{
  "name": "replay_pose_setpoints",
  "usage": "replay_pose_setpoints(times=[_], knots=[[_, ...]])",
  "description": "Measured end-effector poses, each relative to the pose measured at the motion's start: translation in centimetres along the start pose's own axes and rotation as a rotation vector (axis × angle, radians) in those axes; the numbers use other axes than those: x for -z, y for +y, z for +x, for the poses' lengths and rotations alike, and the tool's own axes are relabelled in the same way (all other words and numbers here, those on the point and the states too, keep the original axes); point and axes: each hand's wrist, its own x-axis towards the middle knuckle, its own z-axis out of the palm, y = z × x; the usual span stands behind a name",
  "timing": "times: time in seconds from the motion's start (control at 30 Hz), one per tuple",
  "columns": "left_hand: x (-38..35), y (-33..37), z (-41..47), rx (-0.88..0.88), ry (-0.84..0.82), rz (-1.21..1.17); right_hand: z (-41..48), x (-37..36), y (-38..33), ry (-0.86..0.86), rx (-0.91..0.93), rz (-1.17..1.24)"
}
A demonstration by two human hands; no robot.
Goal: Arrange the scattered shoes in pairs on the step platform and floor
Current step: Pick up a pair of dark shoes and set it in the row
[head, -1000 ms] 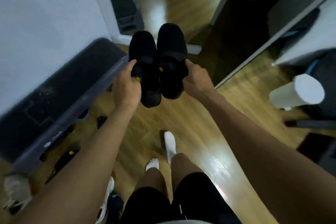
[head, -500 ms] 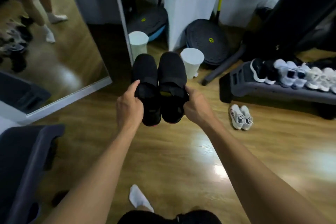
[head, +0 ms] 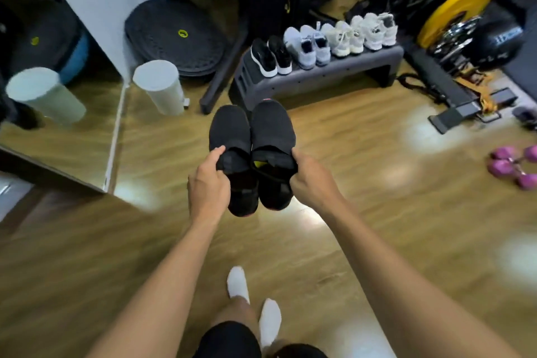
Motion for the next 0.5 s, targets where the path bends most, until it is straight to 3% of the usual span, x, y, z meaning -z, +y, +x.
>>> replay_pose_setpoints(times=[0.2,0.5], knots=[[-9.2,5.5,4.9,-0.008,-0.115,-0.007,7.1,3.9,7.6,-0.013,-0.102,-0.004],[-25.0,11.9,17.9,0.055,-0.228,-0.078,24.5,8.4,18.4,-0.047,-0.195,-0.108]])
